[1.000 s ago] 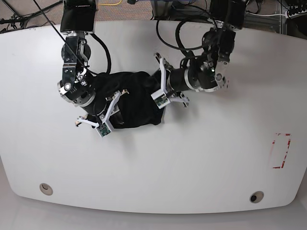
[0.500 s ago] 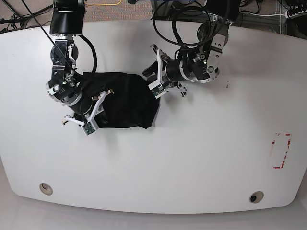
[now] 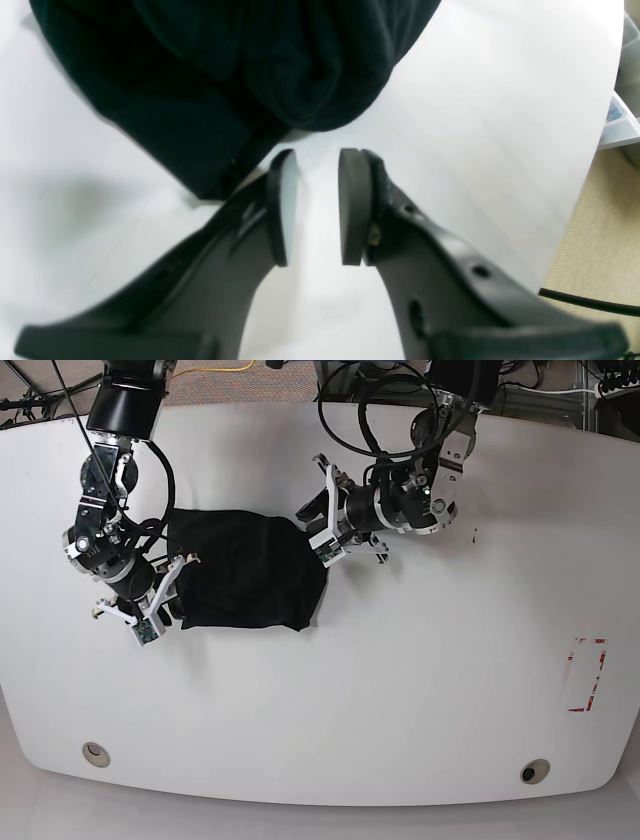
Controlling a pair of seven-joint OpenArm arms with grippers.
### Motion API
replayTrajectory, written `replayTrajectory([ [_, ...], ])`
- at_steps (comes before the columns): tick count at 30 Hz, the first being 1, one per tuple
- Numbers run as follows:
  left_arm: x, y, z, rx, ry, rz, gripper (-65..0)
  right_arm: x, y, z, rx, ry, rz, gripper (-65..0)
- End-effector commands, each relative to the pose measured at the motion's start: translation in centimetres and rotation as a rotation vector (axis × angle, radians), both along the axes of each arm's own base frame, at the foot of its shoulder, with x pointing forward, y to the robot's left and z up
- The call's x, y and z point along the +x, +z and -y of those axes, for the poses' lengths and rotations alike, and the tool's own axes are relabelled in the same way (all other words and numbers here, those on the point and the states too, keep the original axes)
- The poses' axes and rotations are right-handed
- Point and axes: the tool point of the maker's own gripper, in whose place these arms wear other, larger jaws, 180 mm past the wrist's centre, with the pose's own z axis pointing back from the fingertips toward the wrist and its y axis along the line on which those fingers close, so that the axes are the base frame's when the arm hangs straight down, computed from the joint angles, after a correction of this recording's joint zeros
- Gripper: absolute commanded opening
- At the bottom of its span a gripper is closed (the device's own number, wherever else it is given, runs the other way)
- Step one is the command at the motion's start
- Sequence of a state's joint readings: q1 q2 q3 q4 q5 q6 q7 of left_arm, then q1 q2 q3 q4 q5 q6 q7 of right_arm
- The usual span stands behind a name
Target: Fold the T-shirt properly
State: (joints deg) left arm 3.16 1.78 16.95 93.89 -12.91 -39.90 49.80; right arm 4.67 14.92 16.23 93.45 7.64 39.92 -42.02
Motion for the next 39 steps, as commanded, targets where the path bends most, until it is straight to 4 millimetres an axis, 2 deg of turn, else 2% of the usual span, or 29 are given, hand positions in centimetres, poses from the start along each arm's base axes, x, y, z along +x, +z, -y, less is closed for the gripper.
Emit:
replayTrajectory([
  [1, 0.7, 1.5, 0.9, -0.052, 0.0, 0.034, -52.4, 1.0, 0.9, 0.1, 0.033, 0.002, 0.052, -51.4],
  [6, 1.5, 1.1, 1.7, -0.062, 0.0, 0.015, -52.4, 1.0, -1.9, -0.3, 0.121, -0.012, 0.026, -51.4],
  [12, 2.7, -1.1, 1.9, -0.065, 0.011, -0.049, -52.4, 0.7, -4.5, -1.2, 0.197, -0.003, 0.006, -51.7],
  [16, 4.3, -1.5, 2.2, -0.083, 0.021, -0.06, -52.4, 0.0, -5.8, -1.2, 0.212, -0.012, -0.023, -51.8],
  [19, 5.9, -1.7, 2.0, -0.067, 0.023, -0.061, -52.4, -1.5, -6.9, -1.2, 0.21, -0.016, -0.053, -52.0],
  [25, 10.2, -1.1, 0.6, -0.043, 0.045, -0.034, -52.4, -4.2, -7.3, -2.0, 0.193, 0.007, -0.067, -52.0],
  [29, 12.3, -1.1, -0.3, -0.039, 0.066, -0.03, -52.4, -6.1, -8.0, -2.8, 0.2, -0.013, -0.093, -52.0],
  [33, 14.8, -0.4, -0.9, -0.042, 0.1, -0.019, -52.4, -7.7, -7.9, -4.5, 0.213, -0.026, -0.1, -52.0],
  [39, 16.9, 1.0, -1.8, -0.029, 0.115, 0.012, -52.2, -9.3, -7.3, -7.4, 0.255, -0.032, -0.109, -52.0],
])
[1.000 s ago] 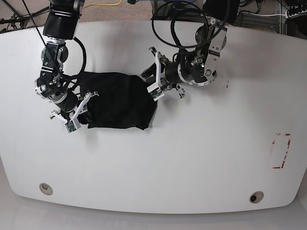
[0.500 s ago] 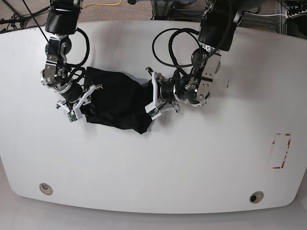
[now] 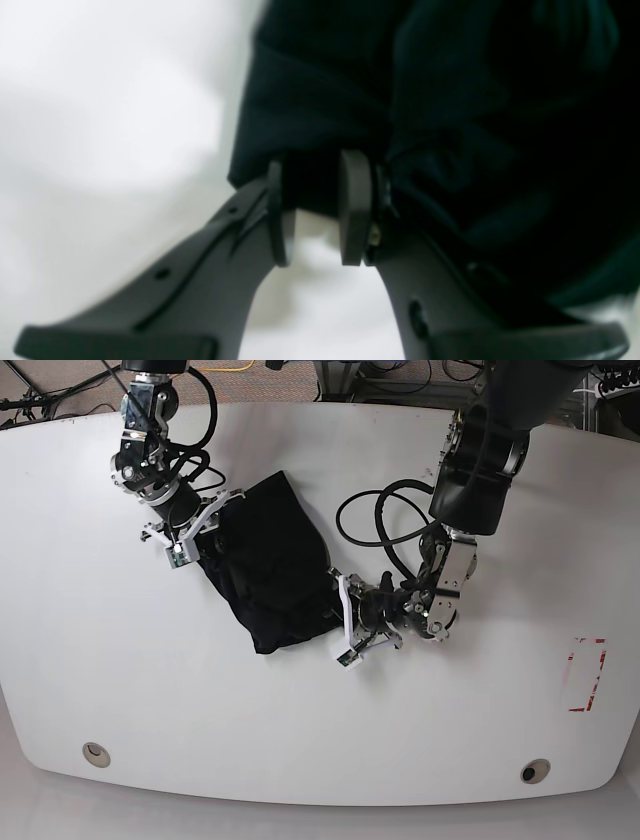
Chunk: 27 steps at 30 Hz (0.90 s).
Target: Fold the T-shirt properly
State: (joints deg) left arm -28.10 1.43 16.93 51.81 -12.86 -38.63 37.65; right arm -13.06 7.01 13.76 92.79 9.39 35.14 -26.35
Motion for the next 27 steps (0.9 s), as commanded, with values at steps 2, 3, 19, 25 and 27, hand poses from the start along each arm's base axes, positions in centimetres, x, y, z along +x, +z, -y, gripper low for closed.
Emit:
replayTrajectory([
  [2, 2.3, 3.2, 0.8, -0.051, 0.002, 0.077, -52.2, -0.8, 0.2, -1.6, -0.02, 0.026, -0.041, -51.8],
  [3, 2.3, 3.3, 0.8, -0.051, 0.002, 0.079, -52.2, -0.9, 0.5, -2.0, -0.019, 0.027, -0.041, -51.7],
  [19, 5.3, 9.5, -2.8, -0.067, 0.109, 0.208, -52.2, -0.1, 7.1, -2.8, -0.127, 0.045, 0.04, -51.2],
  [25, 3.0, 9.8, -4.2, -0.009, 0.122, 0.228, -52.2, 0.1, 7.0, -1.1, -0.192, 0.065, 0.039, -51.2],
  [27, 1.6, 9.7, -4.3, -0.003, 0.12, 0.241, -52.2, 0.3, 6.4, -0.5, -0.2, 0.065, 0.023, -51.4],
])
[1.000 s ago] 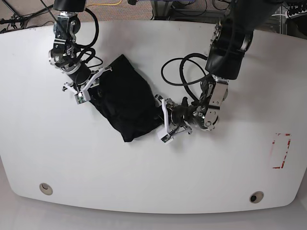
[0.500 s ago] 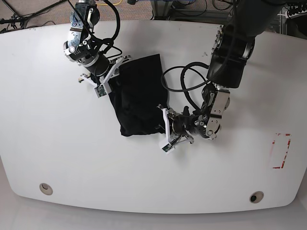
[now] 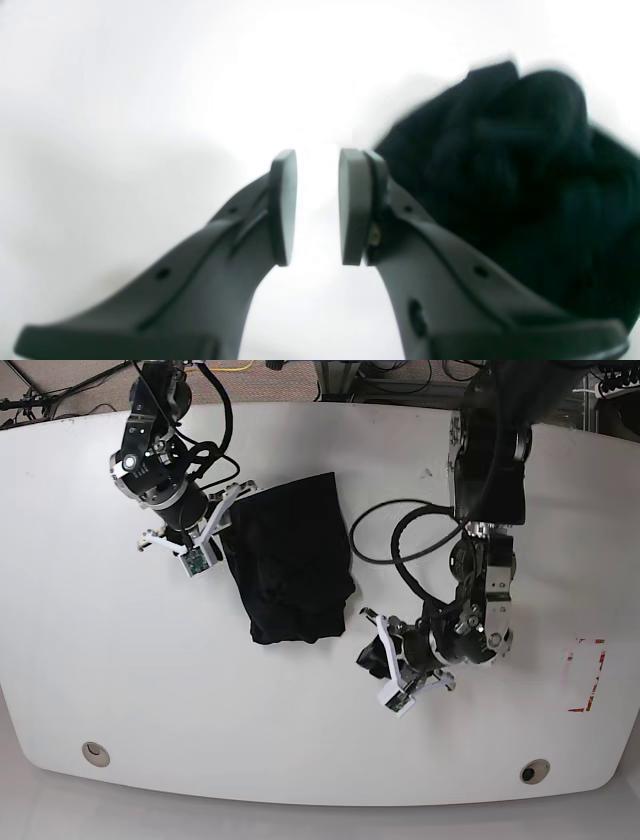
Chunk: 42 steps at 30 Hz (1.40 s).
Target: Fold the T-shirt properly
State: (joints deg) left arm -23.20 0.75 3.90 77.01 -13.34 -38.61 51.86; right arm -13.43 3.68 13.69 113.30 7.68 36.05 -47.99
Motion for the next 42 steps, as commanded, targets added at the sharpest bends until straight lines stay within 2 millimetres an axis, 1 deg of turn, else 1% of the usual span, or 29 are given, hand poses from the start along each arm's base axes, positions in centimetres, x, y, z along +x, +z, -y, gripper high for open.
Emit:
replayTrajectory([
  [1, -1.0, 1.5, 0.9, -0.02, -0.024, 0.055, -52.2, 0.9, 0.3, 0.6, 0.0, 0.002, 0.025, -51.5],
  [5, -4.0, -0.1, 0.2, -0.005, -0.025, 0.042, -52.2, 0.8, -1.2, 1.3, -0.003, 0.005, -0.009, -51.8],
  [9, -6.8, -1.7, 0.3, -0.008, -0.028, 0.007, -52.2, 0.5, -2.6, 1.3, 0.029, -0.002, -0.024, -51.8],
  [10, -7.8, -2.3, 0.3, -0.009, -0.028, -0.01, -52.2, 0.1, -3.2, 1.3, 0.037, -0.005, -0.039, -51.8],
  [12, -9.1, -3.0, 0.4, -0.011, -0.029, -0.032, -52.2, -0.6, -4.1, 1.2, 0.048, -0.01, -0.065, -51.8],
  [14, -10.0, -3.6, 0.3, -0.007, -0.029, -0.045, -52.2, -1.1, -4.5, 0.7, 0.065, -0.012, -0.078, -52.0],
  [16, -11.3, -4.2, 0.0, 0.002, -0.03, -0.061, -52.2, -1.7, -4.9, -1.0, 0.104, -0.013, -0.096, -52.0],
  [18, -11.9, -4.4, -0.6, 0.015, -0.031, -0.063, -52.2, -2.3, -5.2, -2.2, 0.128, -0.007, -0.11, -52.0],
  [20, -12.3, -4.5, -1.1, 0.028, -0.032, -0.065, -52.2, -2.6, -4.9, -2.9, 0.13, 0.015, -0.105, -52.0],
  [22, -12.6, -4.4, -1.5, 0.041, -0.035, -0.056, -52.2, -2.8, -4.4, -4.1, 0.134, 0.049, -0.096, -51.5],
  [24, -12.5, -3.8, -1.9, 0.052, -0.036, -0.035, -52.2, -3.2, -3.9, -4.5, 0.133, 0.062, -0.087, -51.4],
  [27, -12.3, -3.3, -2.5, 0.071, -0.038, -0.014, -52.2, -2.9, -2.6, -4.5, 0.128, 0.067, -0.048, -51.2],
  [30, -11.9, -2.7, -2.6, 0.077, -0.038, 0.008, -52.2, -2.4, -1.0, -4.4, 0.113, 0.074, -0.001, -50.7],
  [31, -11.8, -2.6, -2.6, 0.079, -0.038, 0.011, -52.2, -2.3, -0.7, -4.3, 0.109, 0.077, 0.009, -49.6],
  [32, -11.5, -2.4, -2.6, 0.079, -0.036, 0.02, -52.1, -2.2, -0.3, -4.2, 0.097, 0.08, 0.018, -48.2],
  [33, -11.0, -2.0, -2.6, 0.079, -0.033, 0.033, -52.1, -2.1, 0.0, -3.8, 0.078, 0.085, 0.026, -45.3],
  [35, -9.8, -1.1, -2.7, 0.079, -0.024, 0.061, -51.5, -1.6, 0.8, -3.2, 0.059, 0.087, 0.045, -38.5],
  [36, -9.4, -0.9, -2.7, 0.079, -0.023, 0.069, -50.1, -1.3, 1.1, -3.2, 0.057, 0.091, 0.053, -34.6],
  [38, -9.3, -1.1, -2.8, 0.078, -0.02, 0.061, -47.2, -0.7, 1.6, -3.0, 0.065, 0.088, 0.065, -29.3],
  [39, -9.3, -1.1, -2.8, 0.077, -0.019, 0.06, -45.6, -0.3, 2.0, -3.1, 0.077, 0.09, 0.075, -27.1],
  [42, -9.4, -1.2, -2.8, 0.077, -0.018, 0.055, -42.9, 0.7, 3.4, -3.7, 0.134, 0.102, 0.105, -24.7],
])
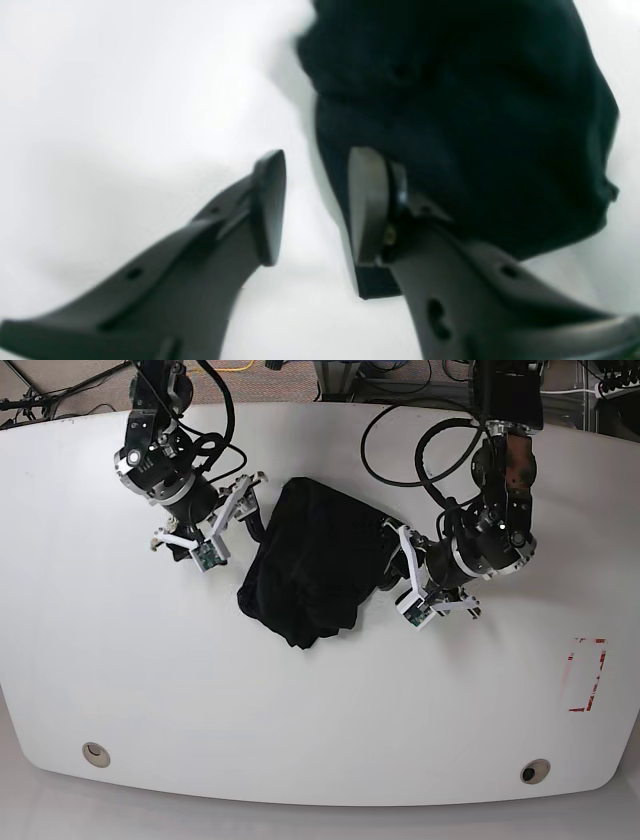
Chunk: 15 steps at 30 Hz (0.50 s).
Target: Fold the T-shirt properly
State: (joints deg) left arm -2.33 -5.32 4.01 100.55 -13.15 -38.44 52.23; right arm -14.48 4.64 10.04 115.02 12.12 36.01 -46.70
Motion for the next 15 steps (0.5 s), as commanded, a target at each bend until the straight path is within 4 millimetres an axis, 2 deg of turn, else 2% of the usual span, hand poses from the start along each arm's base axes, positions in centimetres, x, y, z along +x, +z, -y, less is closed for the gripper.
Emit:
replayTrajectory([
  [1, -0.1, 0.3, 0.3, -0.02, -0.01, 0.01, -43.3, 1.3, 2.5, -1.0, 0.071, 0.024, 0.074, -24.7],
  [8, -3.3, -2.6, -0.2, -0.02, 0.011, -0.084, -43.2, 4.0, 5.9, -2.5, 0.17, 0.071, 0.124, -24.9],
  [12, -5.4, -4.2, -0.6, -0.029, 0.031, -0.144, -43.2, 5.1, 6.9, -3.2, 0.207, 0.092, 0.129, -25.0],
  [15, -6.6, -4.8, 0.4, -0.062, 0.033, -0.172, -43.3, 5.8, 6.9, -4.2, 0.23, 0.115, 0.122, -25.0],
])
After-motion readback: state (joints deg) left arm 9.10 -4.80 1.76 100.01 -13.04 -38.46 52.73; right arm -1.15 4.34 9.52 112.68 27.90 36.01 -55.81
